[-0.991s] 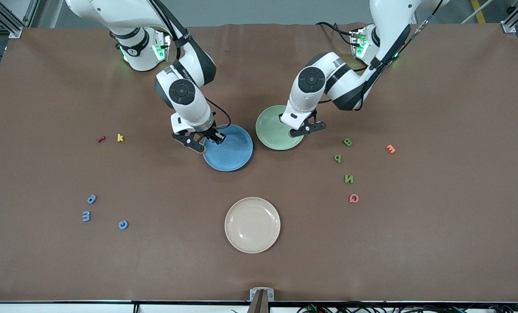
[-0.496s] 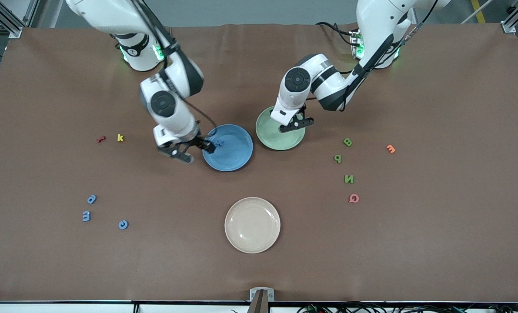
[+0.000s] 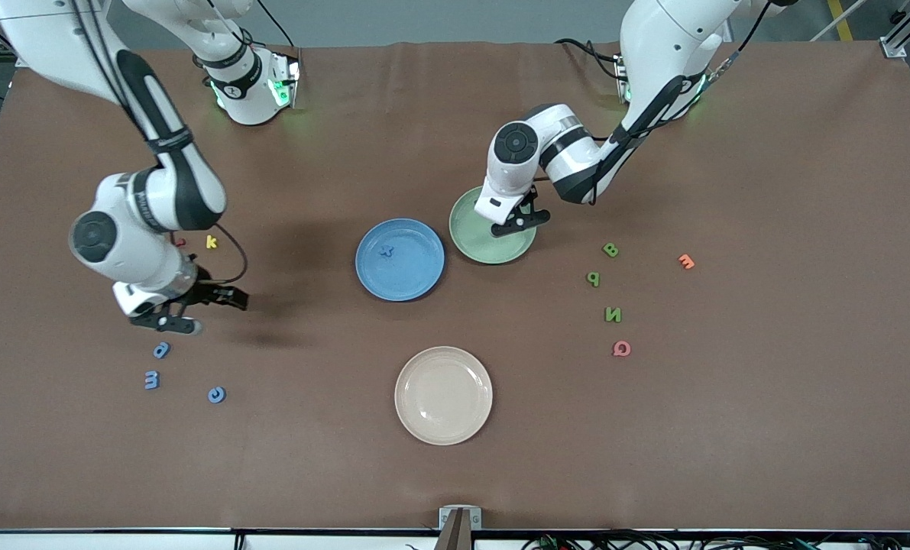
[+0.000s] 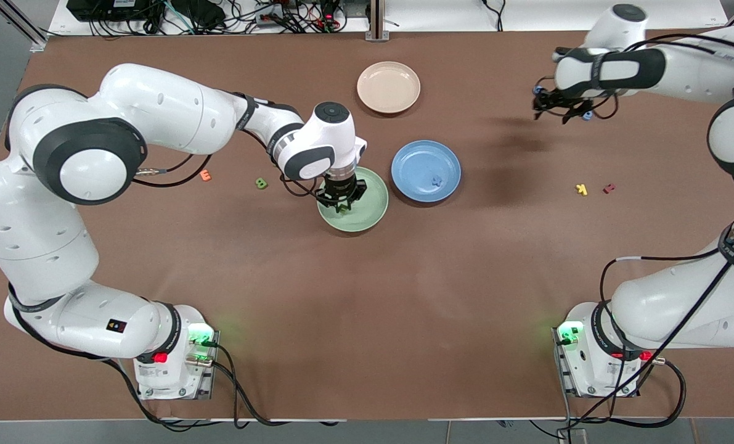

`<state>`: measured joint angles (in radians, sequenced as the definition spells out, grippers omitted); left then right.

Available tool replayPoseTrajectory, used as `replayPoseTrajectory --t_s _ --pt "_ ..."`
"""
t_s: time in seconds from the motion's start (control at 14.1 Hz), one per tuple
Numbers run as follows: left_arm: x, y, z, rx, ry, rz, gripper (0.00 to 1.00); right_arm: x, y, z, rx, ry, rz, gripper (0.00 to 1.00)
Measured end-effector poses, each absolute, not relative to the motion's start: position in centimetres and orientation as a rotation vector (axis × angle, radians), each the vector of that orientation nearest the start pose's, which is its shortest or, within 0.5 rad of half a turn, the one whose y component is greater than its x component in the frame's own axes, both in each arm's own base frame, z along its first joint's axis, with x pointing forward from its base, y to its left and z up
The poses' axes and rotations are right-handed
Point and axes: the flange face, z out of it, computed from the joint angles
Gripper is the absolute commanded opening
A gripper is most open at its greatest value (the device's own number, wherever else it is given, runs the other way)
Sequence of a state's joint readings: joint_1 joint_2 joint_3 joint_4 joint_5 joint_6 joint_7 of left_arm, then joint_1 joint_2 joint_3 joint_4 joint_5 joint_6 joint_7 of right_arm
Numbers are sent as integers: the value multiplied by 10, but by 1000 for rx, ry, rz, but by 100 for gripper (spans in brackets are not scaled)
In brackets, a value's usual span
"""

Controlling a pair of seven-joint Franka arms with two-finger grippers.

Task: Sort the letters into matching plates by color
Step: 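Move the right gripper to the blue a while the left gripper reaches the green B, then grasp the blue a with the right gripper while the left gripper grasps the green B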

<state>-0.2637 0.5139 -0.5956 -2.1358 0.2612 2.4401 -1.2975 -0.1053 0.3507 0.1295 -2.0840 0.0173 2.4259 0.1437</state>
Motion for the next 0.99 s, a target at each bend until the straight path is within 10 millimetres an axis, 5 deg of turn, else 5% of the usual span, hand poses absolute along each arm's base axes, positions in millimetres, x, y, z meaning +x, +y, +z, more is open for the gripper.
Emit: replayPoseTrajectory --t_s 0.42,0.64,0.99 --pt "405 -405 226 -3104 -505 156 92 627 -61 221 -3161 100 4 61" --pt "436 -372 252 -3111 -411 107 92 638 -86 207 -3191 56 5 59" --pt "476 -297 270 -3100 -188 104 92 644 -98 201 -3191 -21 1 57"
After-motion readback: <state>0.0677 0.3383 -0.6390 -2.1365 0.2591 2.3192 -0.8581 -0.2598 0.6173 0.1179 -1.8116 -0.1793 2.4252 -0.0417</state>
